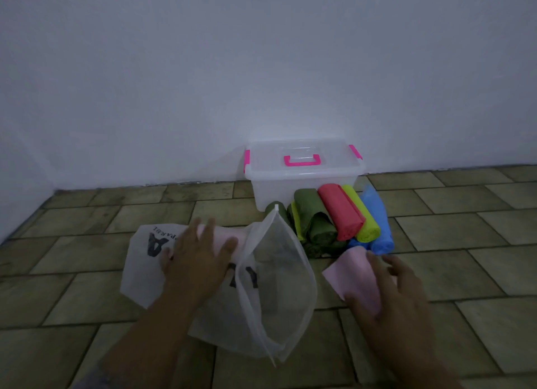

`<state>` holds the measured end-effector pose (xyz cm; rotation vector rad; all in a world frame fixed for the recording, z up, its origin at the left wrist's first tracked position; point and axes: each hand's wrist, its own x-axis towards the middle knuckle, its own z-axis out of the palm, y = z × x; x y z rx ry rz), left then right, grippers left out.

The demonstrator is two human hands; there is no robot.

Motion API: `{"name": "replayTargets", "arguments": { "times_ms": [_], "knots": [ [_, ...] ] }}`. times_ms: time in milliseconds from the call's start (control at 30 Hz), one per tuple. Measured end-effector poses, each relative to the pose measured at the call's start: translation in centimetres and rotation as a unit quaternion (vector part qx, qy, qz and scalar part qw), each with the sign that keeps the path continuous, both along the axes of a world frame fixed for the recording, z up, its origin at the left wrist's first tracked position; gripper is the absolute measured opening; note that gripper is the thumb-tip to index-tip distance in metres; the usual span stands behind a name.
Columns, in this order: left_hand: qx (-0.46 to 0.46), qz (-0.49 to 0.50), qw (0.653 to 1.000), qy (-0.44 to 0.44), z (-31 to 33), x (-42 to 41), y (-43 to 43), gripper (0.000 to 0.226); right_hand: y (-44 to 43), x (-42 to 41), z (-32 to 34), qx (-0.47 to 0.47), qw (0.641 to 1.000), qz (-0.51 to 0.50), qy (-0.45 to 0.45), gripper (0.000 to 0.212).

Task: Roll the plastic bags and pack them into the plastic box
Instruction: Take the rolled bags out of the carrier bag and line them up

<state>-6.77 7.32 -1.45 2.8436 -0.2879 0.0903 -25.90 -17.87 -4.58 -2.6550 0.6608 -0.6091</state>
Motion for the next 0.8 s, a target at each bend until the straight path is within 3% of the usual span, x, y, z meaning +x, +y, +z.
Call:
{"name": "replayTargets", "arguments": {
  "times_ms": [67, 167, 233, 333, 400, 433, 533, 667, 800],
  "knots": [
    [-0.001, 0.111, 0.992, -0.064, 1.5, 2.4, 1.9, 0.074, 2.6, 1.0, 0.5, 0.037, 0.992, 0.118, -0.030, 0.076],
    [-0.085, 0.215, 0.970, 0.073, 3.5, 6.3, 4.8, 0.073, 5.5, 2.2, -0.7, 0.072, 0.969, 0.230, 0.057, 0.078],
    [-0.112, 0.205, 0.961, 0.145, 4.2, 7.7, 5.5, 0.045, 5.9, 2.7, -1.9, 0.056, 0.967, 0.221, 0.114, 0.082],
    [-0.051, 0.170, 0.970, 0.168, 4.6, 8.7, 5.4, 0.018, 5.7, 3.0, -2.5, 0.044, 0.970, 0.197, 0.132, 0.083],
    [-0.106, 0.133, 0.969, 0.177, 4.2, 9.6, 5.1, 0.048, 5.6, 3.1, -2.5, 0.045, 0.970, 0.206, 0.124, 0.082],
    [-0.144, 0.113, 0.968, 0.174, 4.5, 9.4, 4.7, 0.052, 5.6, 3.1, -2.4, 0.045, 0.969, 0.210, 0.121, 0.083],
    [-0.208, 0.057, 0.972, 0.087, 6.4, 8.6, 3.3, 0.048, 5.6, 3.0, -2.1, 0.065, 0.971, 0.194, 0.121, 0.090],
    [-0.257, -0.052, 0.961, -0.092, 11.5, 5.6, 1.2, 0.040, 5.6, 2.6, -1.8, 0.104, 0.972, 0.184, 0.099, 0.090],
    [-0.299, -0.164, 0.901, -0.268, 15.4, 2.1, 0.8, 0.040, 5.8, 1.9, -1.4, 0.175, 0.970, 0.166, 0.038, 0.087]
  ]
}}
